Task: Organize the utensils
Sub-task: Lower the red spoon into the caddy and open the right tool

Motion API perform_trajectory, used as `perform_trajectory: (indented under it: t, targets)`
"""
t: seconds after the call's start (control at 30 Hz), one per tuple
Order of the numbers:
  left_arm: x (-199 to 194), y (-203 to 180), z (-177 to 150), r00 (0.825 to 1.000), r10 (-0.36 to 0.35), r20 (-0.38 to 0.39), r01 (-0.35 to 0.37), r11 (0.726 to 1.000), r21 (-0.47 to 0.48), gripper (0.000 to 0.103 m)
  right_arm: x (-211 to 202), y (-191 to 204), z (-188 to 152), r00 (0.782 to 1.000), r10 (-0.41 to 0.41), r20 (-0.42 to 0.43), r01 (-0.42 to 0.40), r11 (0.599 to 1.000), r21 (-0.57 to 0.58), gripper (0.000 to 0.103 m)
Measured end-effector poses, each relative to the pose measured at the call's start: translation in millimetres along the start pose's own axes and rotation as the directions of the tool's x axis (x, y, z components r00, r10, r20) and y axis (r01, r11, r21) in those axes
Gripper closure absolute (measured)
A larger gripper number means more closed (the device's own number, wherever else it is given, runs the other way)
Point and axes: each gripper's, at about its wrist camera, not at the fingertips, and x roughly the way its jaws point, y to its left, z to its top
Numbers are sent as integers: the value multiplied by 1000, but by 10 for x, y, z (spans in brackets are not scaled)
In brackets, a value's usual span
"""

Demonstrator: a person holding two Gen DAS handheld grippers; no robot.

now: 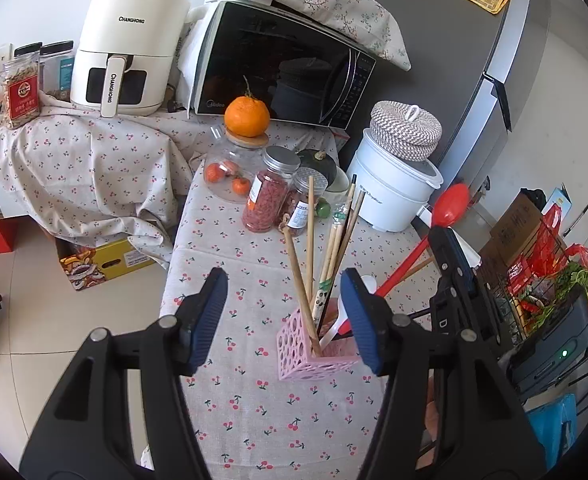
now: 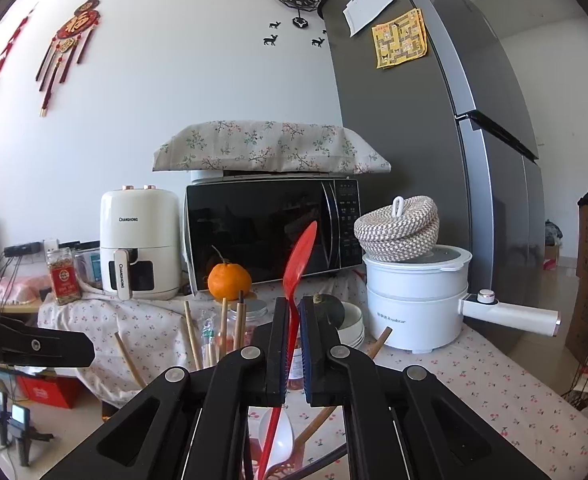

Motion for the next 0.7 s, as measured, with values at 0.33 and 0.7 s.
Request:
perform_trajectory:
  t: [0.33, 0.7]
  targets:
    - [-58, -19, -33, 1000, 26, 0, -26, 1000, -1, 18, -185, -240, 279, 998, 47, -46, -43, 996, 82, 46]
    - [-208, -396, -266, 995, 101, -26, -99, 994, 46, 1, -667, -799, 633, 975, -39, -218, 44, 999, 17, 0]
